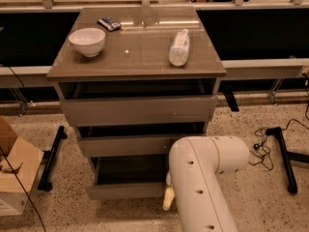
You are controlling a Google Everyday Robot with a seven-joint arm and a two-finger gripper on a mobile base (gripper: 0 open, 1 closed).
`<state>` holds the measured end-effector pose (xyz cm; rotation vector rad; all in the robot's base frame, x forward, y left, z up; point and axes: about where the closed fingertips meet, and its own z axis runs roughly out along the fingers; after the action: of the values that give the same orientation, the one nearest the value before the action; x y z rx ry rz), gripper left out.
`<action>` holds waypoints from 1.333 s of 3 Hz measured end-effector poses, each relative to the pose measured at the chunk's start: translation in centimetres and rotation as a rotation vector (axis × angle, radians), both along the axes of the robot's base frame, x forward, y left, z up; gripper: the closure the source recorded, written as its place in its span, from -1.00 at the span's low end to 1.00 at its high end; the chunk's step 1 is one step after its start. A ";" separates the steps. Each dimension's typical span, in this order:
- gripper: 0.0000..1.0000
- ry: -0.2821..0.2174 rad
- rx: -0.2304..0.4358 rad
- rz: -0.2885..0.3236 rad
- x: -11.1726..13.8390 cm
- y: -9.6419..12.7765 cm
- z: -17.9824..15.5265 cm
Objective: Open bottom drawer
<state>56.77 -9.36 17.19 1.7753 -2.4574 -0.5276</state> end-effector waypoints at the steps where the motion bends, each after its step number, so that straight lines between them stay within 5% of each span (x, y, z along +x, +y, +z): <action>1: -0.49 0.060 -0.024 0.001 -3.1 -1.1 -0.5; 2: 0.13 0.071 -0.024 0.002 -3.8 -1.2 -0.5; 3: 0.60 0.138 -0.021 -0.001 -8.0 -2.0 -0.2; 4: 0.40 0.202 -0.019 -0.051 -10.7 -2.6 -0.6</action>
Offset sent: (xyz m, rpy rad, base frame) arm -0.1051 -0.0292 0.0065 -0.0477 0.1789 0.0268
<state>46.08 -11.93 16.58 1.5710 -2.3660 -0.6513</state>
